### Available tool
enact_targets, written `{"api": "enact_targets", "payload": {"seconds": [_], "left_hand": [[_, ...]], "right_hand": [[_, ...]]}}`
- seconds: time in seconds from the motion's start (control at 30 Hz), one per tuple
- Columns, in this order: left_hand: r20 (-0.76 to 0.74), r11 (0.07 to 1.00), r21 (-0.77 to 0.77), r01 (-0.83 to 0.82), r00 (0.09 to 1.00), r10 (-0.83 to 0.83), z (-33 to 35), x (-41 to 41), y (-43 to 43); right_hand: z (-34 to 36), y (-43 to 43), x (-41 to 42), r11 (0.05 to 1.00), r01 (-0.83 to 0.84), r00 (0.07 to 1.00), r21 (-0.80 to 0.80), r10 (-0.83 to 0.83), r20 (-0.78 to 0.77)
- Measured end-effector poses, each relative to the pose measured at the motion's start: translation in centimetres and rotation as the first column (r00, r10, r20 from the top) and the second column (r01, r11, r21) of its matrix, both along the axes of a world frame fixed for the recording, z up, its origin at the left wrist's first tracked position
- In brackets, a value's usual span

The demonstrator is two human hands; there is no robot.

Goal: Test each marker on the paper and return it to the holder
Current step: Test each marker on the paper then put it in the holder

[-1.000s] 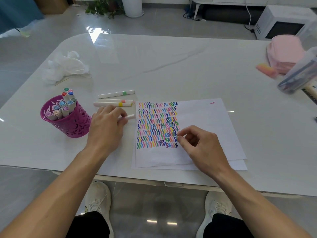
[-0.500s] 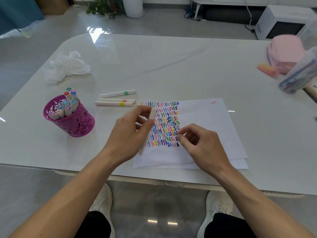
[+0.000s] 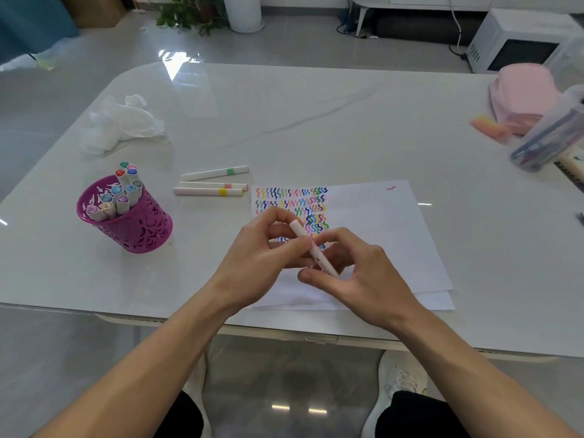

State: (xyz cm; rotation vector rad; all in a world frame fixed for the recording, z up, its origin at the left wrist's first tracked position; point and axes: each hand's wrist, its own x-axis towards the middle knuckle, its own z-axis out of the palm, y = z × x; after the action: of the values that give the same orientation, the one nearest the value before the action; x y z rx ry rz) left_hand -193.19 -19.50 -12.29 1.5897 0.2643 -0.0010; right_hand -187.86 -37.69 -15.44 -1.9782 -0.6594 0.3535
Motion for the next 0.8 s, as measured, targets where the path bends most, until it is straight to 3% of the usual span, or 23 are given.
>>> {"api": "enact_targets", "payload": {"seconds": [0.1,0.2,0.37,0.53,0.8], "left_hand": [[-0.024,0.999,0.029,0.022,0.999,-0.021,-0.1,0.0,0.3],[-0.025,0.977,0.203,0.063,0.998,-0.059,-0.4,-0.3,0.6],[-0.081,0.796,0.576,0.189,0.981,-0.175,-1.2,-0.7,0.8],[-0.159,0.704,0.642,0.304,0.951,-0.265,-1.4,-0.7,0.4],[-0.143,0.728,0.622,0.288,0.956,-0.256,-1.4,-0.7,0.3]], "right_hand": [[-0.2,-0.2,0.2,1.0,-0.011,0.999,-0.011,0.011,0.047],[-0.4,-0.9,0.9,0.998,0.001,0.989,-0.06,0.008,0.15],[-0.6,-1.0,0.7,0.972,-0.026,0.923,-0.234,0.113,0.367],[-1.2,-1.2,0.4,0.956,-0.049,0.894,-0.29,0.171,0.414],[-1.6,-1.0,-0.6,0.921,-0.079,0.877,-0.382,0.247,0.413]]}}
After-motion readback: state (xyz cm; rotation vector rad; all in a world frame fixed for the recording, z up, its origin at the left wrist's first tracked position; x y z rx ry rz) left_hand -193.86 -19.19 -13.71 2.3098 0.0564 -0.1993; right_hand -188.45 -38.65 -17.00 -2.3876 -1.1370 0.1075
